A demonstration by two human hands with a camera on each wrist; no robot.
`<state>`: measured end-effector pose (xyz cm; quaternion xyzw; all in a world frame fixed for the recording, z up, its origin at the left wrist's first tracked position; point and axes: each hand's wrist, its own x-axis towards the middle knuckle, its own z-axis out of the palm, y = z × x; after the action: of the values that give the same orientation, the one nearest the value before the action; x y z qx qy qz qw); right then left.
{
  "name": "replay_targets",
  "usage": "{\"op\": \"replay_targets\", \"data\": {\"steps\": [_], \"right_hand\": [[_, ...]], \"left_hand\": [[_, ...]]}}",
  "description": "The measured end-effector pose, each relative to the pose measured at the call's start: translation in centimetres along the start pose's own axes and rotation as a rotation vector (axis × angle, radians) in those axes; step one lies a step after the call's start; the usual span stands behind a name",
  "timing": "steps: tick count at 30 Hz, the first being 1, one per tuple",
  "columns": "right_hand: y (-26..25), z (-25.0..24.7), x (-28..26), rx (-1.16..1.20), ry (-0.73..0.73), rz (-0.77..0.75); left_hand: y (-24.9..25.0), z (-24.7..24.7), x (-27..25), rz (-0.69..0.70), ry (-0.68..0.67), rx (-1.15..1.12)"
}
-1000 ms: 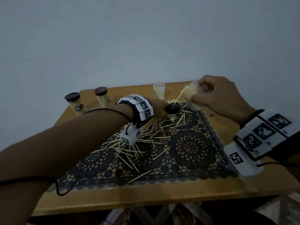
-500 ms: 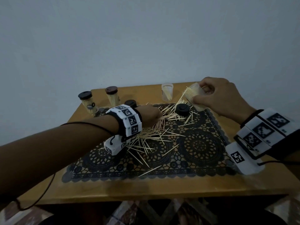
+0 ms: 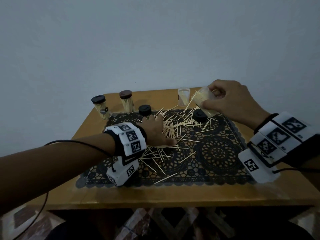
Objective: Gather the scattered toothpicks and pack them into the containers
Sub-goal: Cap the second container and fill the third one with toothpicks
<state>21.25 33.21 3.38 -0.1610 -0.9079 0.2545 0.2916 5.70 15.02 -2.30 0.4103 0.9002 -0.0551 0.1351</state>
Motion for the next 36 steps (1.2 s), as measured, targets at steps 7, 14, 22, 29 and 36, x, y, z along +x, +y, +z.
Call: {"op": "replay_targets", "data": {"steps": [7,14,22,29,36], "right_hand": [[-1.3,1.0,-0.3,-0.024,-0.066,-0.029],[-2.2,3.9,0.1,-0.041,-0.254,-0.104],[-2.3,6.5,0.4,-0.079,-0.367,-0.109],[-2.1,7.2,-0.3,-0.091,-0.358,-0.08],[-2.3,7.1,-0.5,-0.122,-0.395,-0.092]], "left_hand": [[-0.5,0.1,-0.4,0.061,0.177,0.013],[-2.3,-0.2,-1.0,0.16,0.239,-0.126],[-2.5,-0.9,-2.8,0.178,0.39,-0.501],[-1.6,-0.5,-2.3,0.244,0.262,-0.613],[-2.0,-0.7,-2.1,0.29,0.514,-0.395]]}}
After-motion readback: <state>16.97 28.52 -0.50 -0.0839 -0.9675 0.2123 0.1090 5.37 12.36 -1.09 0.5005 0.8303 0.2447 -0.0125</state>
